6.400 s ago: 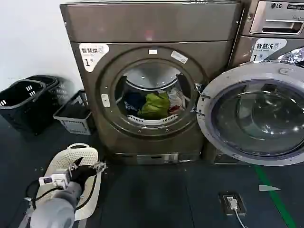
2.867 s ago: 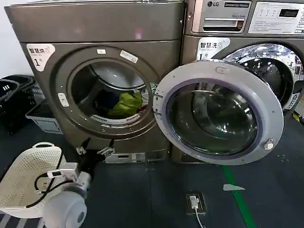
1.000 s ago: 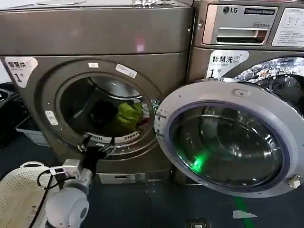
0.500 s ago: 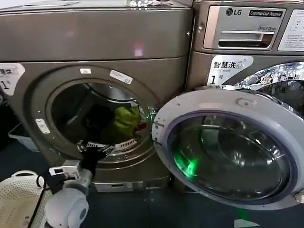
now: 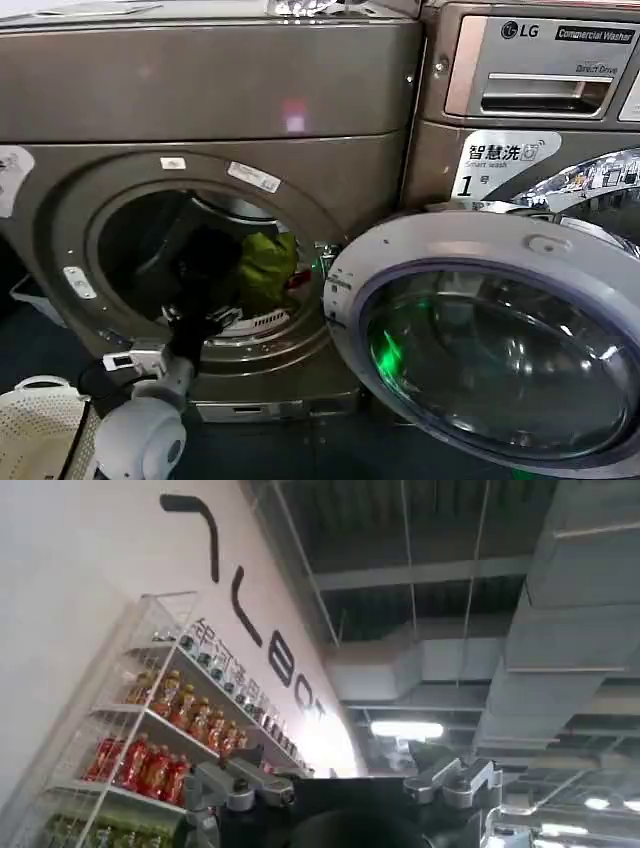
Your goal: Grasp the clothes from the dryer.
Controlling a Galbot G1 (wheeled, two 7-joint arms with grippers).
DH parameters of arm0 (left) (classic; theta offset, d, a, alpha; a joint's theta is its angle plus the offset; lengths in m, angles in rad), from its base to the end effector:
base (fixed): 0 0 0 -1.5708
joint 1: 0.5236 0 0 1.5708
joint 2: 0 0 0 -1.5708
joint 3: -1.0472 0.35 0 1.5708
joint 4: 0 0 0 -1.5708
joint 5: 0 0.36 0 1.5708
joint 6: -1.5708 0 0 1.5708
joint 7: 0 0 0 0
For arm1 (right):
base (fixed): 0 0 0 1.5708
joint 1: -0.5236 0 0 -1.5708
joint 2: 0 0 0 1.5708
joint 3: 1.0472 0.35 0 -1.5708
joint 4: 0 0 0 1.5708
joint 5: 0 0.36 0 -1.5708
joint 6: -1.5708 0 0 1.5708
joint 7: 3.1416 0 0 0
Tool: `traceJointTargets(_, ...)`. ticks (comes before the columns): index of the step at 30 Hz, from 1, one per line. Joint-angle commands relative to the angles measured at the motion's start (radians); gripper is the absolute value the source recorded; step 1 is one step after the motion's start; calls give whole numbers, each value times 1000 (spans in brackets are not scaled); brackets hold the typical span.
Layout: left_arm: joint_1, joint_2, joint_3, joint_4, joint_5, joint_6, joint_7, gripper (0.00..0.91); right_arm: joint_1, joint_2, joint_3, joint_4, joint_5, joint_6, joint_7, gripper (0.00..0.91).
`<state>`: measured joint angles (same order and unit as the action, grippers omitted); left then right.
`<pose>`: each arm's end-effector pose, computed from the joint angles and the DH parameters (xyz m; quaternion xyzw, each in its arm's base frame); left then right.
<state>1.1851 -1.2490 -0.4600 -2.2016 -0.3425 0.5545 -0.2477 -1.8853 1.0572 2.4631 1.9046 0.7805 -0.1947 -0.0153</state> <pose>0.2686 0.0260 -0.1750 -0.0077 -0.9984 -0.0144 0.0546 -0.1164 -0.3903 0.0602 0.5365 0.7797 -0.2473 0.2077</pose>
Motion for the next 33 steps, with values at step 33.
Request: traceJointTargets(33,-487,-41,159,551,39,-105,-2,907,-28,-20,21,41,11,-26,20,907)
